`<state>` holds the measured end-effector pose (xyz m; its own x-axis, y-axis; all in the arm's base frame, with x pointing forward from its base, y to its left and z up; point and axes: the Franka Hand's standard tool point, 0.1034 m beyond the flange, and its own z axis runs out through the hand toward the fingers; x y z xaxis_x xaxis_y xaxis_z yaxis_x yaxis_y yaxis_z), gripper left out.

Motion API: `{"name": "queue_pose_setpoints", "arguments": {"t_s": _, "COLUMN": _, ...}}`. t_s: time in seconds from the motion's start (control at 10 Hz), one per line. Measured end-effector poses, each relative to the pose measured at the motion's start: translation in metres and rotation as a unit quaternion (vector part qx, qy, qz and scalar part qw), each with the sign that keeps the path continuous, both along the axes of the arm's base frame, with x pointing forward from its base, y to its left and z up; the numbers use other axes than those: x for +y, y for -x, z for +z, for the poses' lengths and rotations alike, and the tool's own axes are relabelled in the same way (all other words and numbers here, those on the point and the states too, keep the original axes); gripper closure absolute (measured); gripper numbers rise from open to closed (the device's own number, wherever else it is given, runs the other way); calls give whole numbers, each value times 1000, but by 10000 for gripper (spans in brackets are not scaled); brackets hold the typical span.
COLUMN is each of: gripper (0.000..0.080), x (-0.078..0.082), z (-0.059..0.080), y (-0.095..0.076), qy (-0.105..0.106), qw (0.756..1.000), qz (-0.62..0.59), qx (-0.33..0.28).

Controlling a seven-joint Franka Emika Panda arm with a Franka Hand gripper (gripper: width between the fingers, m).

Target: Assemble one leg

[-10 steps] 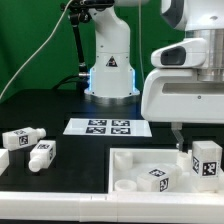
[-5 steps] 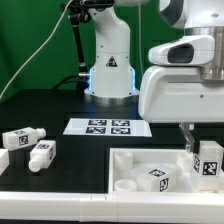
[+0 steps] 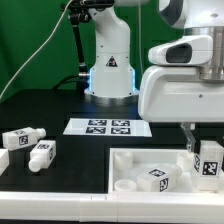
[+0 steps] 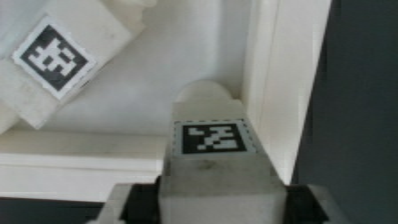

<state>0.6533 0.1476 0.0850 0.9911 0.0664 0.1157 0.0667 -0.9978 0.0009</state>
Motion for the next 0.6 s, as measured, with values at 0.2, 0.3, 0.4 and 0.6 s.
{"name": "queue_pose_setpoints", "arguments": {"t_s": 0.2, "gripper": 518, "x": -1, "z": -1, "y": 1, "qy": -19, "qw": 993, "qz": -115, "qx": -5}}
{"name": "queue_pose_setpoints", "arguments": {"t_s": 0.3, "gripper": 518, "x": -2, "z": -1, "y": 1, "qy": -33, "qw": 981, "qz": -189, "qx": -10}}
{"name": "queue_pose_setpoints", "arguments": {"t_s": 0.4, "gripper": 518, "x": -3, "z": -2, "y": 2, "qy": -45, "qw": 967, "qz": -251, "qx": -14}}
{"name": "queue_pose_setpoints", "arguments": {"t_s": 0.6, "gripper": 517, "x": -4, "z": -2, "y": 2, "qy": -71, "qw": 918, "qz": -389, "qx": -14}}
